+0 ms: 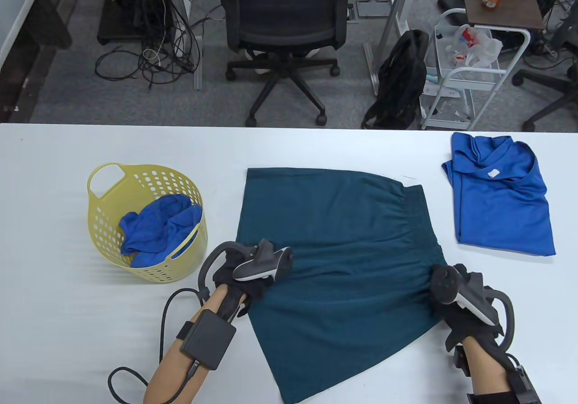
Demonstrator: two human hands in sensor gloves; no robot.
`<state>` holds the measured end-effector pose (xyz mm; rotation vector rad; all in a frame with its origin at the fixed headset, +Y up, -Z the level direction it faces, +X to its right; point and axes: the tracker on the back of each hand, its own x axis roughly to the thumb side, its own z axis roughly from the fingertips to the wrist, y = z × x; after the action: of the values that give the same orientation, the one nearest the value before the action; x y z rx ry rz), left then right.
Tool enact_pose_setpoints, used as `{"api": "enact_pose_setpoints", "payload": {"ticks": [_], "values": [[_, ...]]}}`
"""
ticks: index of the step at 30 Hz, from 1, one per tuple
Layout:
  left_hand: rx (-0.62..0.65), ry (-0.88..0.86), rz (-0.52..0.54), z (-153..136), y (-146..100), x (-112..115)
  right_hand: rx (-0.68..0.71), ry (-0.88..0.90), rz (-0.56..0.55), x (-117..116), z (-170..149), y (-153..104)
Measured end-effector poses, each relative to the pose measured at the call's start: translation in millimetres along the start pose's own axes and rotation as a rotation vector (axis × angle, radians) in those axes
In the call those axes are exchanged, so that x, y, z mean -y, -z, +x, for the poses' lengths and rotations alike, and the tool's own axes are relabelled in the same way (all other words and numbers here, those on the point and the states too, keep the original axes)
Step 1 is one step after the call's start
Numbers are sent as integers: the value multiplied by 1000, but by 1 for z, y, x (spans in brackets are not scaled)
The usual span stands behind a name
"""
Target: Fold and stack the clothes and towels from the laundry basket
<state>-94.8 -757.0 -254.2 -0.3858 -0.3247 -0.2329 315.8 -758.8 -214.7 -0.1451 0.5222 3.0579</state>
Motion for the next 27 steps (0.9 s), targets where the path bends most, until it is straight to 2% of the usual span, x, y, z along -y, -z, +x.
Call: {"api": "enact_pose_setpoints", "payload": {"ticks": [1, 2, 4, 7, 9, 11, 12, 13, 14, 16, 17, 18, 19, 22, 24, 25, 27], "values": [[26, -65, 96, 0, -15, -2, 32, 38, -36, 6, -3, -3], [55, -101, 150, 1, -24, -2, 56, 57, -50, 9, -6, -4], [216, -136, 190, 11, -46, -1, 103, 95, -94, 13, -10, -7], [444, -175, 77, 41, -65, 17, 141, 82, -21, 8, -10, -2], [502, -148, -42, 60, -67, 34, 163, 37, 92, 0, -6, 3], [492, -53, -173, 73, -64, 49, 159, -18, 144, -5, -3, 4], [467, -3, -178, 76, -63, 55, 162, -27, 145, -4, -2, 4], [445, 26, -103, 75, -65, 55, 173, -21, 150, -4, -2, 3], [456, -17, -38, 73, -65, 54, 177, -17, 167, -4, -2, 3], [363, -121, 140, 66, -65, 53, 204, 26, 206, -6, -5, 2], [366, -134, 147, 64, -63, 54, 214, 45, 219, -7, -6, 2], [385, -159, 91, 58, -60, 53, 216, 50, 232, -9, -7, 2], [382, -219, 60, 50, -58, 50, 214, 46, 234, -9, -7, 2], [386, -858, 38, 13, -54, 39, 186, -4, 171, -12, -4, 3], [370, -1275, -22, -7, -52, 41, 194, -13, 58, -12, -2, 5], [303, -1448, -82, -14, -52, 45, 228, 35, 17, -11, -2, 5], [185, -1590, -172, -26, -53, 54, 283, 203, -22, -10, -3, 6]]}}
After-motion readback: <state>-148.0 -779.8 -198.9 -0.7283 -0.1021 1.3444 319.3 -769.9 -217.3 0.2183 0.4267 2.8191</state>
